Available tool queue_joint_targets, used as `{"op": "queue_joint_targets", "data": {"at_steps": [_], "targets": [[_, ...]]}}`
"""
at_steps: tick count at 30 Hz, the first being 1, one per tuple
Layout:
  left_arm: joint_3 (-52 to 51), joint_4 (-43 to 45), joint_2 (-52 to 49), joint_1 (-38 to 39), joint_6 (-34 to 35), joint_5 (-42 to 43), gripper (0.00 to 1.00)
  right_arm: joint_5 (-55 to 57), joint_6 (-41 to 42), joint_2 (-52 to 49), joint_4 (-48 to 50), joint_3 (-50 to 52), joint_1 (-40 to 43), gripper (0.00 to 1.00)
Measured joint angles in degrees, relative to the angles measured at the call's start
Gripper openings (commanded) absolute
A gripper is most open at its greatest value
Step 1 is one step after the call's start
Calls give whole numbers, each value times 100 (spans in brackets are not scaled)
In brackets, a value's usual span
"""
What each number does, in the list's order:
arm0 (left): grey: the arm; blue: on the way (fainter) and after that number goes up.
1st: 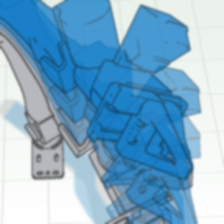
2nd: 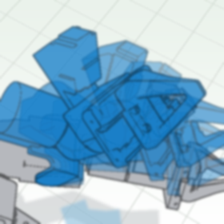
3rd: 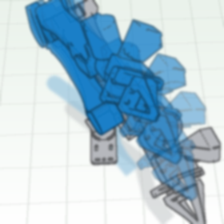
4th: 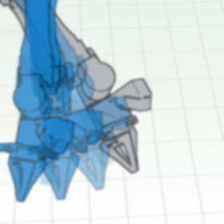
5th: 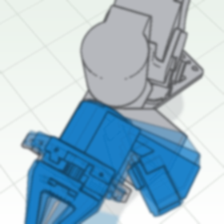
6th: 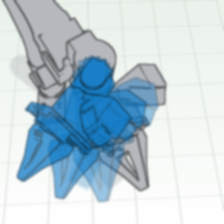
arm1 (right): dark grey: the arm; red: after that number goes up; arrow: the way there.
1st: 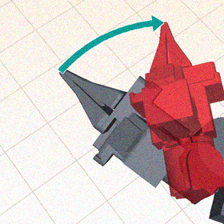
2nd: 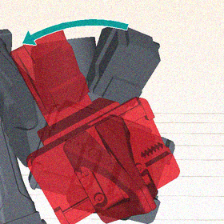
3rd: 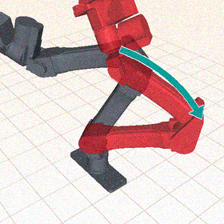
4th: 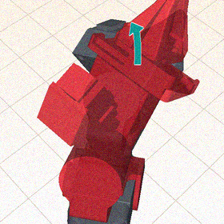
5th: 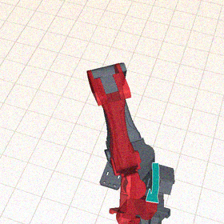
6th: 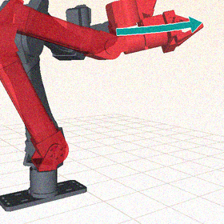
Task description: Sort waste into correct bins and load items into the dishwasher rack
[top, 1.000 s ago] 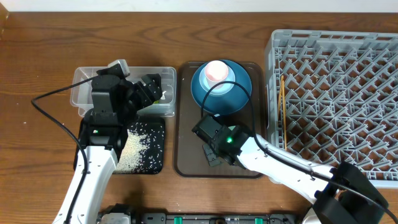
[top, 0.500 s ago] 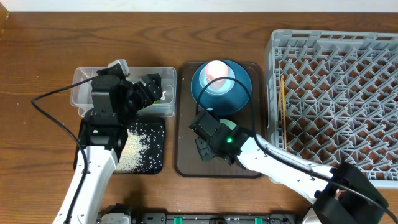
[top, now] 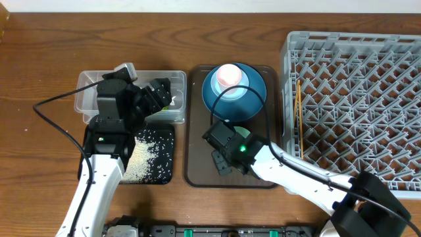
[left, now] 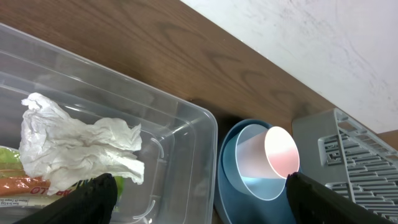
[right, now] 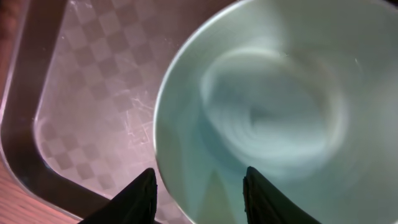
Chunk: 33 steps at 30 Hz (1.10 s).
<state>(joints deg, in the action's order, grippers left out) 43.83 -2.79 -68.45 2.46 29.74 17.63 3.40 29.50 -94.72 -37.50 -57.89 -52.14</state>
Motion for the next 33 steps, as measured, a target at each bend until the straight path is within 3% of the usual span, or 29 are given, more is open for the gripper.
{"op": "queue_joint_targets", "data": {"at_steps": [10,21,33], "targets": [[0,2,0,0,0,0,89,-199,-90,0,247,407,-2,41],[0,0,0,0,0,0,89,-251,-227,0,664,420,-2,13],[0,0,0,0,0,0,89,-144,-492,35,553,417,-2,1]]}}
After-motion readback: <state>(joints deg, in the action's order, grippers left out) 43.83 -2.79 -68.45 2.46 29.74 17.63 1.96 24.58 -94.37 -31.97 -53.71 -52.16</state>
